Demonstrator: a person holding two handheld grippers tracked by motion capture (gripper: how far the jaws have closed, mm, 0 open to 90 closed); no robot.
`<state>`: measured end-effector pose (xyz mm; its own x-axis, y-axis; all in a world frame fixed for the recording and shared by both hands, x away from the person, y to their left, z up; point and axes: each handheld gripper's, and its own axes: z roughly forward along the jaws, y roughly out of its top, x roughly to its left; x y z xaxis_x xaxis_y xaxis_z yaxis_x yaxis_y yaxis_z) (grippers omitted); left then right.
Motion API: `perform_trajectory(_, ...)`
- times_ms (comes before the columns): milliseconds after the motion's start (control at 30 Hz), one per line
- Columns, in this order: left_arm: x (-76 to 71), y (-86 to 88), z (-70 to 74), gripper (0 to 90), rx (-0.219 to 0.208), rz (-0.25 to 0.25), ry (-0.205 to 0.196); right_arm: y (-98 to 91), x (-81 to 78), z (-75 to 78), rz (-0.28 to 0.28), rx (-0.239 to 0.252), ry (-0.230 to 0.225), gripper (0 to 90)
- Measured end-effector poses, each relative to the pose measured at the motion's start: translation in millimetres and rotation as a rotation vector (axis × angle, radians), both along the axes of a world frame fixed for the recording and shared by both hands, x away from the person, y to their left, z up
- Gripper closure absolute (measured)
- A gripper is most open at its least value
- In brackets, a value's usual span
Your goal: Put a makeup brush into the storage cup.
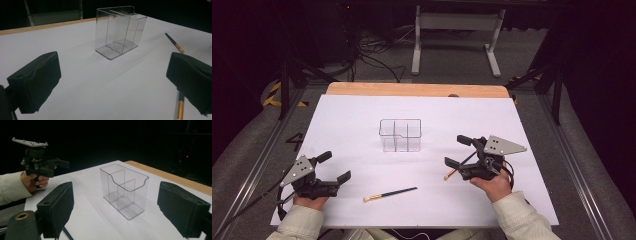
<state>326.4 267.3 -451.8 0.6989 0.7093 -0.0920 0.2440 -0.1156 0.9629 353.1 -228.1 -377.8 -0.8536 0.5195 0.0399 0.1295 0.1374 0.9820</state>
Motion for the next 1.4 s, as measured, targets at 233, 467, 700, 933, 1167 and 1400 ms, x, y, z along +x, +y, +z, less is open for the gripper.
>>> perform_trajectory(233, -2.4, -0.5, -0.7, 0.1, 0.006, -0.001, 0.002, 16.6, 2.2, 5.5, 0.041, 0.002, 0.004, 13.9)
perform_trajectory(467, -2.4, -0.8, -1.4, 0.1, 0.006, -0.002, 0.001, 32.4, 5.2, 11.7, 0.071, -0.098, 0.012, 18.9)
perform_trajectory(700, -2.3, -1.0, -1.6, 0.0, 0.007, -0.007, 0.002, 49.4, 8.8, 14.4, 0.120, -0.233, 0.083, 22.9)
perform_trajectory(933, -1.4, -2.3, -2.6, 0.0, 0.008, -0.027, -0.005, 70.4, 10.0, 23.3, 0.143, -0.355, 0.060, 22.8)
perform_trajectory(1167, -1.8, -0.3, -1.6, 0.0, 0.002, -0.015, -0.015, 92.5, 12.0, 25.3, 0.195, -0.483, 0.078, 22.8)
perform_trajectory(1400, -2.4, -0.1, -0.6, 0.0, -0.002, -0.007, -0.026, 114.6, 11.2, 27.8, 0.243, -0.603, 0.087, 23.4)
